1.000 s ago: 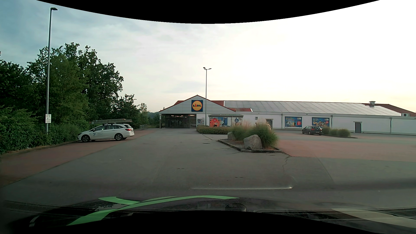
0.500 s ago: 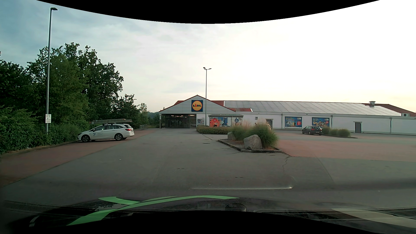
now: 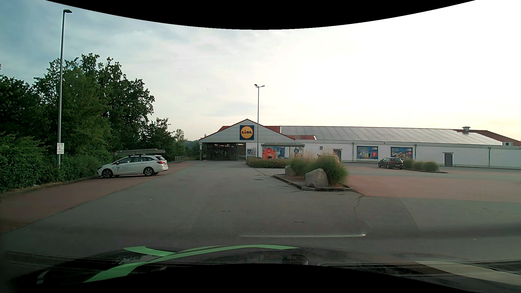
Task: Follow the waypoints while adhering to traffic rules and regulations
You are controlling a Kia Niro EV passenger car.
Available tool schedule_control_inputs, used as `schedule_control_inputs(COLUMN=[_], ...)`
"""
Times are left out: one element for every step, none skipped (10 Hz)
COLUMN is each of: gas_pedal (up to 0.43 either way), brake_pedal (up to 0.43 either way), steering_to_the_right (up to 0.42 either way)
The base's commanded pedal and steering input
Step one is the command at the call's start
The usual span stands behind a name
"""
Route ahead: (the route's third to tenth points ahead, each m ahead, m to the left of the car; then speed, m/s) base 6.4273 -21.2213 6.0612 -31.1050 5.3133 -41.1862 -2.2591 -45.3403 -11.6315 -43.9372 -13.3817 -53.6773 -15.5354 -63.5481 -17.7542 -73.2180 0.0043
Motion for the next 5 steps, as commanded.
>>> schedule_control_inputs(gas_pedal=[0.000,0.000,0.000,0.000,0.000], brake_pedal=[0.244,0.177,0.085,0.037,0.000], steering_to_the_right=[0.004,0.004,0.004,0.004,0.005])
